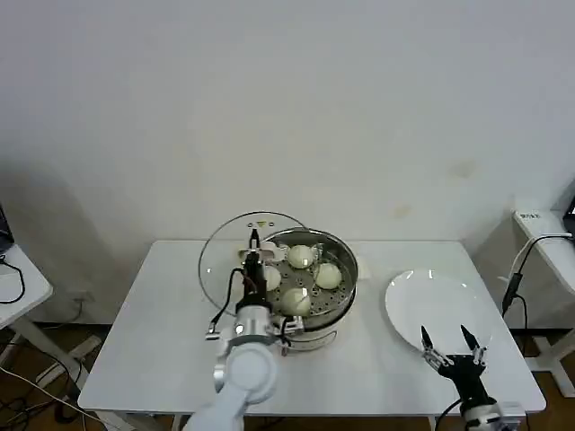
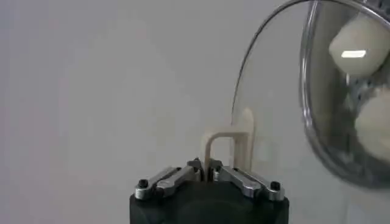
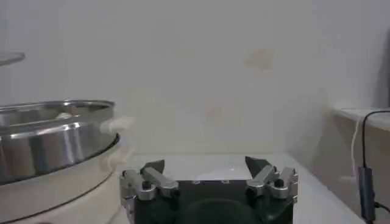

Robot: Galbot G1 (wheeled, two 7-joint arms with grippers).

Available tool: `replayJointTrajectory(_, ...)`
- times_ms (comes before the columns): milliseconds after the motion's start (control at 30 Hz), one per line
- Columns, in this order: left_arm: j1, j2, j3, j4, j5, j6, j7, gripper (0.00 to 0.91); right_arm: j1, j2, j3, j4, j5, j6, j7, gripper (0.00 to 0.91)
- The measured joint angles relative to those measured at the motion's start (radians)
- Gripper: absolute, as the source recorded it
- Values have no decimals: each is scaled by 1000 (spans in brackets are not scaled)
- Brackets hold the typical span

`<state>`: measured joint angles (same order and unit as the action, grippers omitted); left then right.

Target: Take steamed baozi put them in steamer then cover it.

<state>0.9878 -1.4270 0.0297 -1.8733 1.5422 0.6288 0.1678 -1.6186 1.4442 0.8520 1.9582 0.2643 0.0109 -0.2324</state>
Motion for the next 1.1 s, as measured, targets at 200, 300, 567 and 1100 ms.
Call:
replayJointTrajectory(200, -51, -38, 36, 80, 10, 15, 8, 0, 10, 0, 7, -11, -2, 1, -2, 907)
replayJointTrajectory(300, -76, -57, 52, 123, 12, 19, 12, 0, 15, 0, 9, -18, -2, -1, -2, 907)
replayJointTrajectory(567, -127, -90, 72, 205, 18, 32, 37, 0, 29, 0, 9, -39, -11, -1, -7, 907)
replayJointTrajectory(1100, -161, -123, 111, 256, 16, 49, 80, 0, 30, 7, 2, -61, -29, 9, -8, 907)
